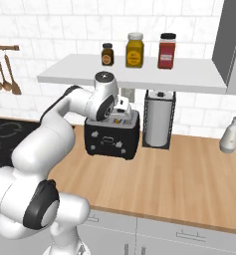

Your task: Start the toaster. Once the lever pops up, take the bread to the plate on the dining counter.

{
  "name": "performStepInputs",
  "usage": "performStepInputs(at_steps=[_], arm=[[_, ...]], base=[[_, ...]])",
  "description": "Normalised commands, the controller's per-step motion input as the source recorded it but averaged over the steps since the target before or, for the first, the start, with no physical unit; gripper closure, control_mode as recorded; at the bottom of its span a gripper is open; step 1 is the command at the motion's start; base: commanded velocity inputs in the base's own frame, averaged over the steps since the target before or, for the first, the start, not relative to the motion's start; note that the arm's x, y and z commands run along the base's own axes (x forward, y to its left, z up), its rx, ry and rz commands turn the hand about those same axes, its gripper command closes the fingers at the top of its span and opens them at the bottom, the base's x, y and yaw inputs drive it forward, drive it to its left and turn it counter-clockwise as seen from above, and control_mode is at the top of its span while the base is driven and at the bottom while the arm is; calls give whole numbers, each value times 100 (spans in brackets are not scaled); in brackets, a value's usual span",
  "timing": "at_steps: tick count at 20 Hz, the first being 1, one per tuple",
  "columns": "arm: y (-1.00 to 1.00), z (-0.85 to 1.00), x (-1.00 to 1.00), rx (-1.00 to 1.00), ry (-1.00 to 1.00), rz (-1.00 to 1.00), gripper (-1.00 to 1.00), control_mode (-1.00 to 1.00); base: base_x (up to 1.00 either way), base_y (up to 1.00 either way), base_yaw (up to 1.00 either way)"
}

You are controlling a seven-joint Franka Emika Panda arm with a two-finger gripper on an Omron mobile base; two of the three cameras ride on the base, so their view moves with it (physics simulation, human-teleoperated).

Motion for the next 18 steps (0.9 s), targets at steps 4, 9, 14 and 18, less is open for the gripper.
performStepInputs(at_steps=[4, 9, 14, 18], arm=[[0, 0, 0, 0, 0, 0, -100, -100], [0, 0, 0, 0, 0, 0, -100, -100], [0, 0, 0, 0, 0, 0, -100, -100], [0, 0, 0, 0, 0, 0, -100, -100]], base=[[0, 0, 0], [0, 0, 0], [0, 0, 0], [0, 0, 0]])
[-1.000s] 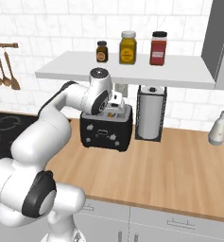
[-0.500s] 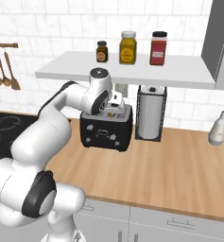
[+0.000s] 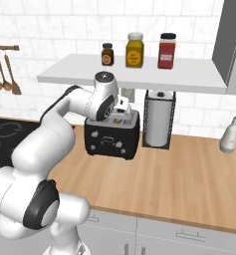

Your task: Start the toaster. Once the lever pops up, take the bread to the plate on the dining counter.

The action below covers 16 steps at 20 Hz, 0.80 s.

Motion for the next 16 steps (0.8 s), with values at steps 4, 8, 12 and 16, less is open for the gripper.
performStepInputs(at_steps=[4, 8, 12, 16], arm=[[0, 0, 0, 0, 0, 0, -100, -100], [0, 0, 0, 0, 0, 0, -100, -100], [0, 0, 0, 0, 0, 0, -100, -100], [0, 0, 0, 0, 0, 0, -100, -100]], base=[[0, 0, 0], [0, 0, 0], [0, 0, 0], [0, 0, 0]])
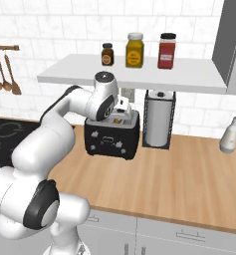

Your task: Start the toaster. Once the lever pops up, take the bread to the plate on the dining counter.

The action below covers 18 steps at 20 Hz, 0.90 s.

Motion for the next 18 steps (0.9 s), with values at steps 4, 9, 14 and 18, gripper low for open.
performStepInputs(at_steps=[4, 9, 14, 18], arm=[[0, 0, 0, 0, 0, 0, -100, -100], [0, 0, 0, 0, 0, 0, -100, -100], [0, 0, 0, 0, 0, 0, -100, -100], [0, 0, 0, 0, 0, 0, -100, -100]], base=[[0, 0, 0], [0, 0, 0], [0, 0, 0], [0, 0, 0]])
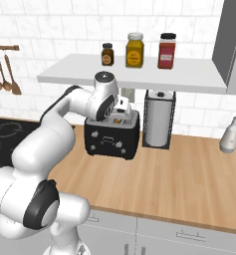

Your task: Start the toaster. Once the lever pops up, take the bread to the plate on the dining counter.

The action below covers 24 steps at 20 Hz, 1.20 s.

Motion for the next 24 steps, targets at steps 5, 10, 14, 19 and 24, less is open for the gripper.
performStepInputs(at_steps=[5, 10, 14, 19, 24], arm=[[0, 0, 0, 0, 0, 0, -100, -100], [0, 0, 0, 0, 0, 0, -100, -100], [0, 0, 0, 0, 0, 0, -100, -100], [0, 0, 0, 0, 0, 0, -100, -100], [0, 0, 0, 0, 0, 0, -100, -100]], base=[[0, 0, 0], [0, 0, 0], [0, 0, 0], [0, 0, 0], [0, 0, 0]])
